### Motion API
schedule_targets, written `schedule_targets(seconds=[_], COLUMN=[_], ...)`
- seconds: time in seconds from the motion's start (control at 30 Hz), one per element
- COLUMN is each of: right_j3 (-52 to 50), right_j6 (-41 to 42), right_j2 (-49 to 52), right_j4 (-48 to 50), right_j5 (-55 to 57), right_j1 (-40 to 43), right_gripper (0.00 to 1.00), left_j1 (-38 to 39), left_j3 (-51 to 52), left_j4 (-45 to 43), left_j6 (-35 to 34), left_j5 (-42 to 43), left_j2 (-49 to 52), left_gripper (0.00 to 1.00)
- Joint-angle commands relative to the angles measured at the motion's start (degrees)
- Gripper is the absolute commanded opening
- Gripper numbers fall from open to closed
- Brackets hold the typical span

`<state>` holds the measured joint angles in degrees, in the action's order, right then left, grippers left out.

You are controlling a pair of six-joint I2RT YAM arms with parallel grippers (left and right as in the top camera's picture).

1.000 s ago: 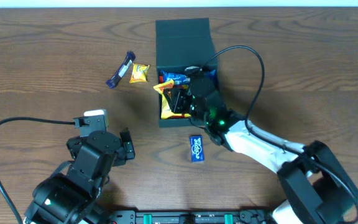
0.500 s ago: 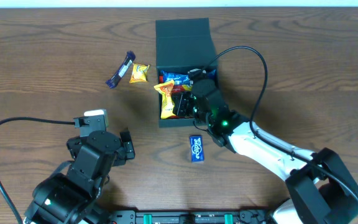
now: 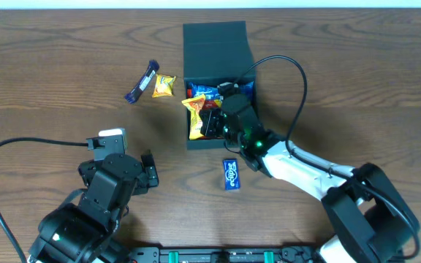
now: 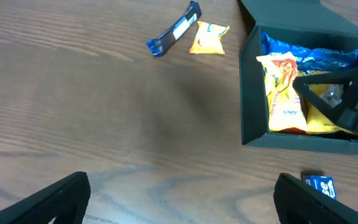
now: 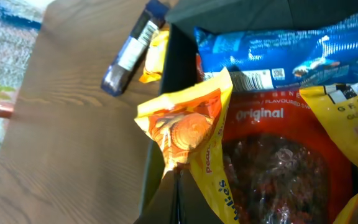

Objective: Pack container
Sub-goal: 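Release the snack bag and lift the right gripper out of the box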

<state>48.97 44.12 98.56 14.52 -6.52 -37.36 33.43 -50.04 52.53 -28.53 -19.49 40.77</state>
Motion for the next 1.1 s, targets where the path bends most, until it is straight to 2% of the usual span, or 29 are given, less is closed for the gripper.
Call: schedule_targets(seconds=[0.0,0.3,0.83,0.97,1.07], right_j3=[0.55,0.55,0.55,1.03,2.36], right_j6=[0.61,-2.08,-2.62,-4.37,-7.23], right_j2=[3.04,5.05,5.05,2.36,-3.78], right_j4=[0.57,2.36,-0.57,-0.09,-6.14], right_j5=[0.68,1.22,5.62,4.68,5.29], right_j1=[-0.55,-0.48,-0.44,-0.44,-0.44], right_gripper=[0.01,0.01,0.01,0.02,0.02], left_j1=[-0.13,-0.13,-0.13,-0.13,-0.13], left_j3=[0.07,0.07,0.07,0.07,0.07], left_j4=[0.15,0.15,0.15,0.15,0.15], left_j6=[-0.42,-0.44,-0.42,-0.42,-0.44], left_j5=[-0.39,-0.39,-0.39,-0.39,-0.39], left_j2=[0.04,0.04,0.04,0.04,0.04], left_gripper=[0.95,0.95,0.95,0.95,0.95])
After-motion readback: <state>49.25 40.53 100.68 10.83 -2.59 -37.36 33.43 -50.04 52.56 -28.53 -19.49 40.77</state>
